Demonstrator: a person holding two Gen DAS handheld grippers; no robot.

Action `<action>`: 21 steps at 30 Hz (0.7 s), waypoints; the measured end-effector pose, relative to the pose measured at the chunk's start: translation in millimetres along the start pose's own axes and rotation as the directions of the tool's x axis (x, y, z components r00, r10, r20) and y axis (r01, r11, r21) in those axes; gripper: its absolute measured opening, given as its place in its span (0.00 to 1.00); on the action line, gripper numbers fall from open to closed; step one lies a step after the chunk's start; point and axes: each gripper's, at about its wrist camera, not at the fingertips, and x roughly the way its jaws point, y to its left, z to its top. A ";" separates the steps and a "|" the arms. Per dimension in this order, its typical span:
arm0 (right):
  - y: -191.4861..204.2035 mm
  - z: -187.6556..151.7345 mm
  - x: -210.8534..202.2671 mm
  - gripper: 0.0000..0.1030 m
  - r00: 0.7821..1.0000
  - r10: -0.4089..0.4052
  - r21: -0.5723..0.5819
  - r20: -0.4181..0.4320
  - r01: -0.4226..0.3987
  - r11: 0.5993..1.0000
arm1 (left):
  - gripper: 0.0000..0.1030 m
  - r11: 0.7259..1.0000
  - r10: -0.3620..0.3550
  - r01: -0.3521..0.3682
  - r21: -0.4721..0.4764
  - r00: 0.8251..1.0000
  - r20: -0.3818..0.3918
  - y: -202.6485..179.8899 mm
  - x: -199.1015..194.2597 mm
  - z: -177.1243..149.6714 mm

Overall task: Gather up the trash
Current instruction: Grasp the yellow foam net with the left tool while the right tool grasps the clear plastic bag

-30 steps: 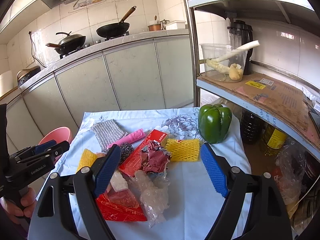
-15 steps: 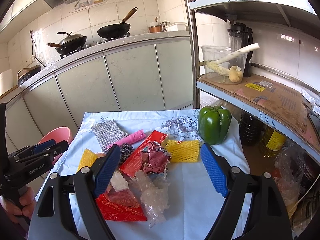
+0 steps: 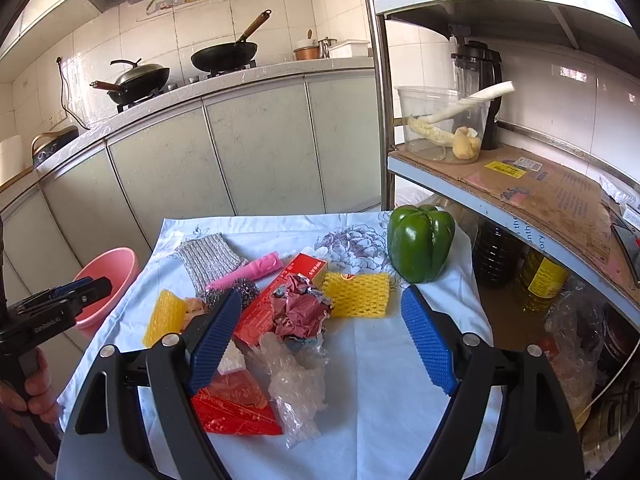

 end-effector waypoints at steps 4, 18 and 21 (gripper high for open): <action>-4.3 -3.8 1.5 0.80 1.000 0.012 0.007 -0.011 -0.012 1.000 | 0.48 0.997 -0.075 0.075 0.032 0.997 -0.023 -2.4 -2.6 -9.4; -12.8 -24.9 9.5 0.80 0.994 0.092 0.011 -0.063 -0.091 0.996 | 0.51 0.991 -0.131 0.135 0.013 0.978 -0.162 -7.8 46.0 -29.1; -13.5 -27.4 13.0 0.80 0.992 0.104 0.013 -0.074 -0.103 0.995 | 0.50 0.990 -0.136 0.138 -0.001 0.974 -0.183 -4.2 59.0 -28.7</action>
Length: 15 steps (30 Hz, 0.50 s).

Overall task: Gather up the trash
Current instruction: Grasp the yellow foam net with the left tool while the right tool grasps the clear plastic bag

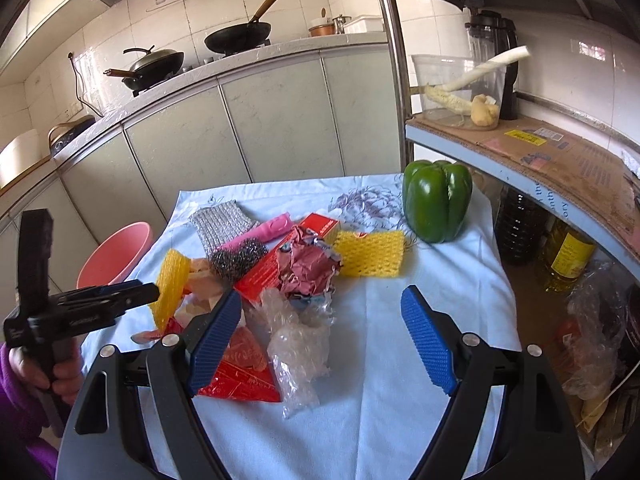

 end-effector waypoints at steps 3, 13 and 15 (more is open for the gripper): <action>0.4 -1.9 1.6 0.80 1.000 0.006 -0.004 -0.007 -0.007 1.000 | 0.45 1.000 -0.020 0.020 -0.004 1.000 -0.019 1.8 9.4 0.5; 2.7 -8.2 9.0 0.76 0.999 0.021 -0.006 -0.042 -0.021 1.000 | 0.07 0.998 -0.070 0.070 0.003 0.998 -0.006 -2.9 3.5 -5.2; 5.3 -10.6 10.8 0.74 0.998 0.029 -0.009 -0.055 -0.029 1.000 | 0.07 0.997 -0.077 0.077 0.002 0.997 0.017 -2.1 -4.8 -4.7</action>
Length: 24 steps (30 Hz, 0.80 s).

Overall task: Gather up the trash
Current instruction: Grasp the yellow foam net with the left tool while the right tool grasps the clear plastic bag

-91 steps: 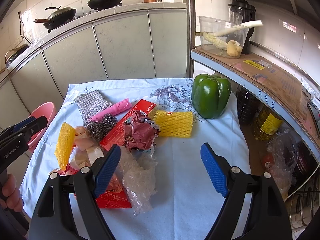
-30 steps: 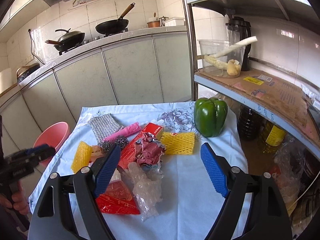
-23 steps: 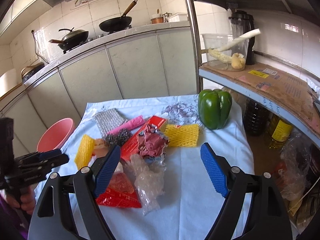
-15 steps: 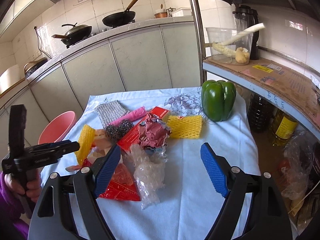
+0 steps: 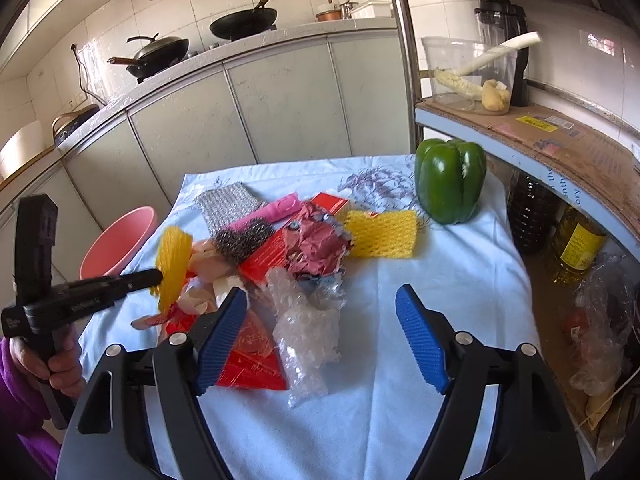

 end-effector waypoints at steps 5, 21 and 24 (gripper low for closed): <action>8.3 -7.5 8.1 0.67 0.999 0.014 -0.025 -0.044 -0.015 1.000 | 0.06 1.000 -0.012 0.013 -0.011 0.999 0.046 1.9 -19.2 3.7; 9.9 -23.4 28.2 0.26 0.983 -0.005 -0.020 -0.183 0.002 1.000 | 0.06 1.000 -0.011 0.011 -0.008 0.995 0.102 4.7 -43.2 4.1; 9.5 -23.7 20.9 0.25 0.985 -0.013 -0.027 -0.174 0.008 1.000 | 0.06 1.000 -0.009 0.010 -0.006 0.994 0.113 3.4 -45.9 5.2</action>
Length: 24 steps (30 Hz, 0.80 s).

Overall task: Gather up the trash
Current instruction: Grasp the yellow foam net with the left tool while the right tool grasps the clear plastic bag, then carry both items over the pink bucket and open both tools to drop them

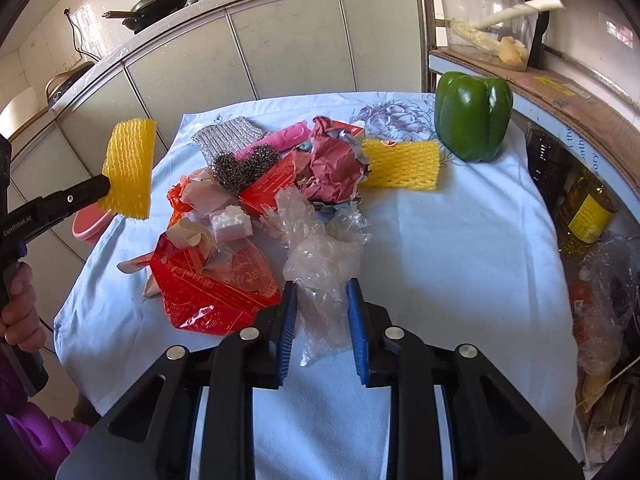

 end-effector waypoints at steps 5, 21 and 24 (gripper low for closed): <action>-4.2 -3.8 -15.9 0.25 0.999 -0.011 0.006 0.030 0.011 1.000 | 0.06 1.000 0.001 -0.001 0.008 1.000 0.028 -2.2 -8.6 1.8; 28.8 48.4 -60.8 0.25 0.980 0.034 -0.098 0.199 -0.015 0.995 | 0.06 0.997 0.069 -0.066 -0.027 0.987 0.142 18.5 -50.0 10.1; 54.3 65.7 -54.9 0.25 0.975 0.106 -0.148 0.194 -0.078 0.986 | 0.06 0.993 0.112 -0.104 -0.053 0.979 0.169 32.2 -63.2 11.4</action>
